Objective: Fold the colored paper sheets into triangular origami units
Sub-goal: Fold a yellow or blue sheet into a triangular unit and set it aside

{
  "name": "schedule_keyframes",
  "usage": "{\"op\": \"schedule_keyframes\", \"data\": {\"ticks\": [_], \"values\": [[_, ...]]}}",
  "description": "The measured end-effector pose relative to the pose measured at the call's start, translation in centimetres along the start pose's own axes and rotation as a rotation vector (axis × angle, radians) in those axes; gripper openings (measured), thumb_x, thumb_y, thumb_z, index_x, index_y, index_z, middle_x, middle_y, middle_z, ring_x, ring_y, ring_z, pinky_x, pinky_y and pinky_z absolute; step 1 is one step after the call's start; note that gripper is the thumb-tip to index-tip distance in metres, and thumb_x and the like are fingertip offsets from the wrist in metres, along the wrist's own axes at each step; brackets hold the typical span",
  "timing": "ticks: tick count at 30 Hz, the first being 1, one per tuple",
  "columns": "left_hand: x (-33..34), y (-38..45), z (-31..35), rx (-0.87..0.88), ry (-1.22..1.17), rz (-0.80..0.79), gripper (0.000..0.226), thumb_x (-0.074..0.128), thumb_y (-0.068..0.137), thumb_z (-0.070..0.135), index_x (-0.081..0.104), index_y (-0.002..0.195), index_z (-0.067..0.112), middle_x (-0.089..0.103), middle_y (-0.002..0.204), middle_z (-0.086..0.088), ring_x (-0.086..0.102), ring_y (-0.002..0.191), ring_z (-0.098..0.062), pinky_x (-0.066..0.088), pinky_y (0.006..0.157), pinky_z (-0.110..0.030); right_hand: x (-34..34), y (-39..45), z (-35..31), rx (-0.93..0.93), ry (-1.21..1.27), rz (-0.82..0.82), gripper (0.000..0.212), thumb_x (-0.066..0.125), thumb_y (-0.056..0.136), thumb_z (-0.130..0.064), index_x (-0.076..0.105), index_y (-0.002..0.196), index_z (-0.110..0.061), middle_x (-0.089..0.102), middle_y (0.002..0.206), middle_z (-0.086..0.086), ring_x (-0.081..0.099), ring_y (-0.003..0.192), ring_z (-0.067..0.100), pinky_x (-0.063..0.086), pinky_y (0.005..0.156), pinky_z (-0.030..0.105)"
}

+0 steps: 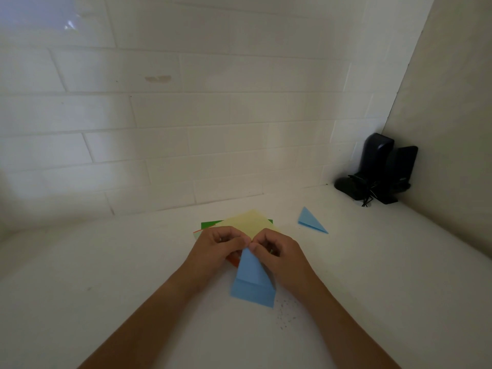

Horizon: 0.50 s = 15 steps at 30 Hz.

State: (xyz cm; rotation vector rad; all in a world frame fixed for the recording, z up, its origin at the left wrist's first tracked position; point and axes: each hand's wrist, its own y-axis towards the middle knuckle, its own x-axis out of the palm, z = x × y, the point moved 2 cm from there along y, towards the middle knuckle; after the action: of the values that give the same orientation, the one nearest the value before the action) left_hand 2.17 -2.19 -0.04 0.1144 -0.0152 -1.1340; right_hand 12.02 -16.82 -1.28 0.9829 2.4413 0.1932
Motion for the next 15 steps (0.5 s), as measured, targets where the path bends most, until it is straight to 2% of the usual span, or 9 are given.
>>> {"op": "schedule_keyframes", "data": {"ticks": [9,12,15], "values": [[-0.44,0.21,-0.26,-0.002,-0.02,0.064,0.016,0.07,0.096,0.013,0.077,0.089,0.001,0.074,0.081,-0.013,0.068,0.069,-0.022,0.056,0.067,-0.029,0.25,-0.06,-0.1,0.027,-0.043,0.014,0.02,0.065,0.099,-0.019,0.061,0.079,-0.019,0.059,0.072,-0.002,0.047,0.064,0.004,0.038,0.06,0.017],[-0.12,0.07,-0.32,0.005,0.034,0.036,0.014,0.07,0.097,0.016,0.077,0.095,0.004,0.076,0.084,-0.011,0.069,0.07,-0.019,0.057,0.067,-0.03,0.06,-0.05,-0.11,0.056,-0.05,0.095,0.021,0.064,0.099,-0.017,0.06,0.078,-0.016,0.055,0.067,-0.009,0.045,0.061,0.002,0.037,0.058,0.017],[0.08,0.03,-0.42,-0.015,0.059,0.037,0.011,0.08,0.089,0.017,0.077,0.095,0.009,0.079,0.087,-0.009,0.072,0.075,-0.016,0.056,0.067,-0.027,-0.34,0.02,0.13,0.106,-0.022,0.199,0.019,0.063,0.098,-0.018,0.061,0.081,-0.01,0.056,0.069,0.002,0.044,0.061,0.003,0.038,0.057,0.018]]}}
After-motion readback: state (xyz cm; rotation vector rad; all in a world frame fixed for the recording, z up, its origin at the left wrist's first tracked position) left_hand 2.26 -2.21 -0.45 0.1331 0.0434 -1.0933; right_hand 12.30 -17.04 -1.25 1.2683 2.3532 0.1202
